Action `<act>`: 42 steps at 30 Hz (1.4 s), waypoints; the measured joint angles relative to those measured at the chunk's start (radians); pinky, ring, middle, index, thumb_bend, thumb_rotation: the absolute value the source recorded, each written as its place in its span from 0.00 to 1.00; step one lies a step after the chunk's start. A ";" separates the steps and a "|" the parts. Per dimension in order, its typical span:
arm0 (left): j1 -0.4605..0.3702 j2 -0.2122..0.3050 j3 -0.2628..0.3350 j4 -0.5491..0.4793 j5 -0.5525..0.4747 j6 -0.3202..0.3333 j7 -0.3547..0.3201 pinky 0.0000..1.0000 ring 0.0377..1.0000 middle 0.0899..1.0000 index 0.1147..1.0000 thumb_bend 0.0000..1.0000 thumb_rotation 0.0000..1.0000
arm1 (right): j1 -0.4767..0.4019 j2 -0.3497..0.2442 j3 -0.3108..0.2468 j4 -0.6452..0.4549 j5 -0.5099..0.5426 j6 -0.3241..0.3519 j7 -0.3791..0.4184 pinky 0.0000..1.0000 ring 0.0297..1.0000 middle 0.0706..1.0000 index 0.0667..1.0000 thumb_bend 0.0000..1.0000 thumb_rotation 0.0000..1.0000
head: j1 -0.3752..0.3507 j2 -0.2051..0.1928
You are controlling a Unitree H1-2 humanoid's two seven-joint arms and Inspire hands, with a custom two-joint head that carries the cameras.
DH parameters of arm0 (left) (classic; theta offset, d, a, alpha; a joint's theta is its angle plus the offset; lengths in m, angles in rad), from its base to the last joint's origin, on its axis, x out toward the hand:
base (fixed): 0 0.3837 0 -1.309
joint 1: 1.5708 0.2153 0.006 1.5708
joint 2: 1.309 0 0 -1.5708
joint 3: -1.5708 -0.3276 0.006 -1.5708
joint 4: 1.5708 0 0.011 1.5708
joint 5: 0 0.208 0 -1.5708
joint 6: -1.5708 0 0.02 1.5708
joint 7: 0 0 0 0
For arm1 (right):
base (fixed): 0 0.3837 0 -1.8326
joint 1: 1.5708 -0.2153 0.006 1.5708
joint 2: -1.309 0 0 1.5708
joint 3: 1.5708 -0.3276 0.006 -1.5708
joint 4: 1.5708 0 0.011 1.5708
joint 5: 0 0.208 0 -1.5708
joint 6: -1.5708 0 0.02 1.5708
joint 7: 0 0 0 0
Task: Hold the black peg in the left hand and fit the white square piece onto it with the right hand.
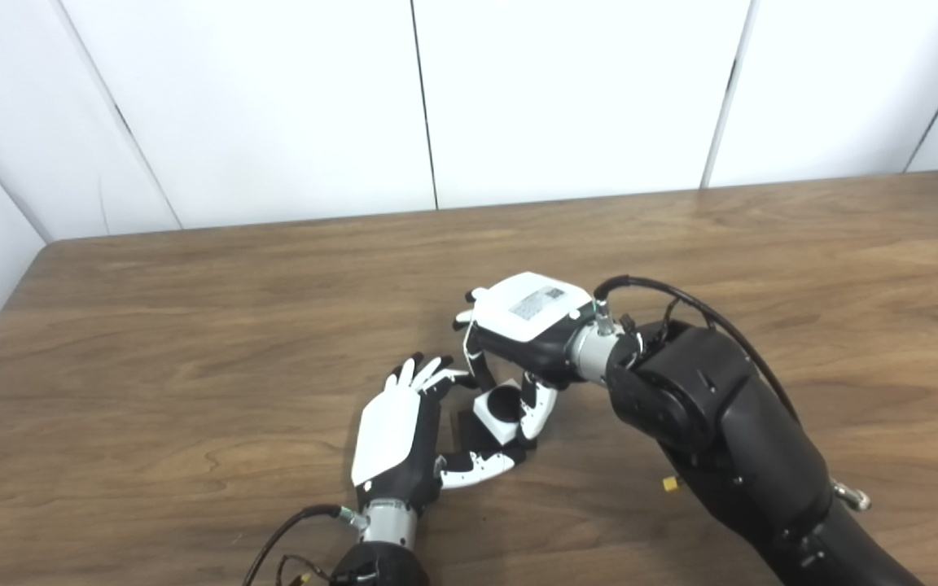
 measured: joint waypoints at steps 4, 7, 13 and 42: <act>0.000 0.001 -0.001 -0.001 0.001 -0.001 -0.002 1.00 1.00 0.91 0.69 0.93 0.30 | -0.004 0.000 -0.004 0.000 0.002 -0.001 0.001 0.72 1.00 0.91 0.45 0.52 0.16 | 0.000 0.000; 0.000 0.001 -0.001 -0.001 0.001 0.000 -0.008 1.00 1.00 0.92 0.70 0.93 0.31 | -0.009 0.000 -0.005 0.000 0.001 -0.001 0.006 0.71 1.00 0.91 0.47 0.90 0.29 | 0.000 -0.002; 0.000 0.001 -0.005 -0.007 0.010 0.007 -0.018 1.00 1.00 0.92 0.71 0.94 0.33 | -0.018 -0.002 -0.019 0.000 0.011 -0.001 0.009 0.71 1.00 0.92 0.48 1.00 0.33 | 0.000 0.005; -0.001 -0.004 -0.008 -0.012 0.012 0.016 -0.025 1.00 1.00 0.93 0.72 0.94 0.34 | -0.022 -0.026 -0.037 0.001 0.056 -0.002 0.044 0.71 1.00 0.92 0.52 1.00 0.33 | 0.006 0.006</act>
